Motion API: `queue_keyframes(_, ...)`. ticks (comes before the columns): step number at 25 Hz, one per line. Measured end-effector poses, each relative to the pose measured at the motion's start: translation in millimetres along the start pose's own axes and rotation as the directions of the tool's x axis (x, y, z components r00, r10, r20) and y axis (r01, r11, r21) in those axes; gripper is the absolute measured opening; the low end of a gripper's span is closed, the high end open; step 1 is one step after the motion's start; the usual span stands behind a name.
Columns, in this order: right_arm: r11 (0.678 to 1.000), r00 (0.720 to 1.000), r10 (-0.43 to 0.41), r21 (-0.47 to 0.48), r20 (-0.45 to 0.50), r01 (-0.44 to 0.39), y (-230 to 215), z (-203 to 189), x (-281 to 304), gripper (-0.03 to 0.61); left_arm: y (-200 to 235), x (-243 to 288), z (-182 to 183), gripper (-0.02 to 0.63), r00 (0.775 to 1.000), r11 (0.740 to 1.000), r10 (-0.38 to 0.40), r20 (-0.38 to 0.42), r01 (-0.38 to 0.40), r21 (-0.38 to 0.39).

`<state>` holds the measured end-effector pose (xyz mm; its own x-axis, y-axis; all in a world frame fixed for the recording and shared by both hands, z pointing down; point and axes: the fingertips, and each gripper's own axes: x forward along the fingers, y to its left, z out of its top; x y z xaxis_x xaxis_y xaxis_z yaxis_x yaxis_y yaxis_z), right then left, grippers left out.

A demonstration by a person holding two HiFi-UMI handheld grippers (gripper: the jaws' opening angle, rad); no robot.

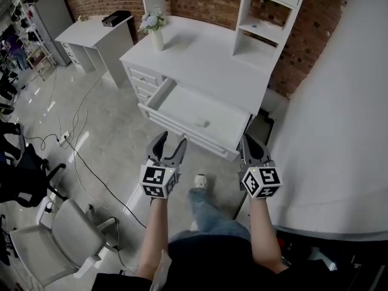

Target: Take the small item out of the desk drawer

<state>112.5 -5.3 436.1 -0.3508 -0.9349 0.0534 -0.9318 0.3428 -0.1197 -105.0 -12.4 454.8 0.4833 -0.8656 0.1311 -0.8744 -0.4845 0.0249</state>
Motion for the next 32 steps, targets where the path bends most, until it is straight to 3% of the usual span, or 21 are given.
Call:
queue_keyframes(11,1.000,0.999,0.030,0.007,-0.022,-0.030,-35,-4,110,-0.003,52,91,-8,0.241,0.999,1.000,0.016,-0.036,-0.017,-0.015)
queue_keyframes(21,0.997,0.996,0.070,0.036,-0.046,-0.069,-68,7,244,-0.002,116,187,16,0.249,0.998,0.999,0.041,-0.057,-0.040,0.011)
queue_keyframes(28,0.995,0.991,0.101,0.017,-0.088,-0.100,-66,6,288,-0.002,118,223,9,0.249,0.996,1.000,-0.007,-0.090,0.007,-0.003)
queue_keyframes(32,0.997,0.992,0.076,0.016,-0.099,-0.075,-69,3,298,-0.002,120,244,5,0.249,0.991,0.998,-0.062,-0.122,0.063,0.008)
